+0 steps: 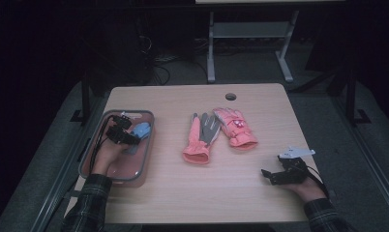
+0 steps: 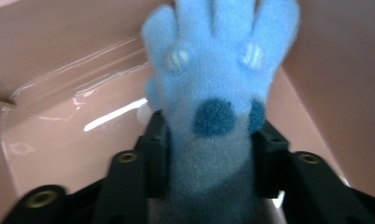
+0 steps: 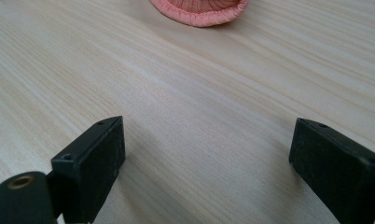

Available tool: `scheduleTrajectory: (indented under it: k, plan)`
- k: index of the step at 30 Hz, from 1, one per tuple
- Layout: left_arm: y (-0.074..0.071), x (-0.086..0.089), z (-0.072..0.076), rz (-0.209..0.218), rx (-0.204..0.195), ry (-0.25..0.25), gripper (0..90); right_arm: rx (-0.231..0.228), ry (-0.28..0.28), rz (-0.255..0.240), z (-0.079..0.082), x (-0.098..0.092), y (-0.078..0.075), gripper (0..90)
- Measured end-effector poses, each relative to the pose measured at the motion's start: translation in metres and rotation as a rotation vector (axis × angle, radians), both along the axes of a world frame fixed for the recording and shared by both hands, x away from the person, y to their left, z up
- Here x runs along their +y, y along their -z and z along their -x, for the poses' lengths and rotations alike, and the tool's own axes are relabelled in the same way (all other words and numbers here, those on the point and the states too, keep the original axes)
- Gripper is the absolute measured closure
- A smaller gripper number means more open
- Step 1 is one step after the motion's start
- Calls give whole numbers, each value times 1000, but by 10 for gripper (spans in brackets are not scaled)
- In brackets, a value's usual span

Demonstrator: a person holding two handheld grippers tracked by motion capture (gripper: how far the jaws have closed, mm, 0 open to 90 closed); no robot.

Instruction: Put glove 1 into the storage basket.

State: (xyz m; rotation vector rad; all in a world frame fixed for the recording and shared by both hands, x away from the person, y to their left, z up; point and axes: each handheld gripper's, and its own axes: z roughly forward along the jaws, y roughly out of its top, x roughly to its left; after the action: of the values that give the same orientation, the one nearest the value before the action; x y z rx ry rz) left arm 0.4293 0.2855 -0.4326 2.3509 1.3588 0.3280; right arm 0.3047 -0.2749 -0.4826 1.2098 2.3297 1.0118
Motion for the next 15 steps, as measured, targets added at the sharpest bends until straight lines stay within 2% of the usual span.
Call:
scheduleTrajectory:
  k: [4,7,8,11,15]
  plan:
    - [0,2,0,41,10,11,395,0,0,0,0,0,0,100]
    - [-2,3,1,42,-1,19,301,0,0,0,0,0,0,100]
    - [-5,5,3,56,-16,15,274,0,0,0,0,0,0,100]
    - [-12,7,6,84,-40,13,238,0,0,0,0,0,0,100]
    - [-24,8,11,85,-62,31,197,0,0,0,0,0,0,100]
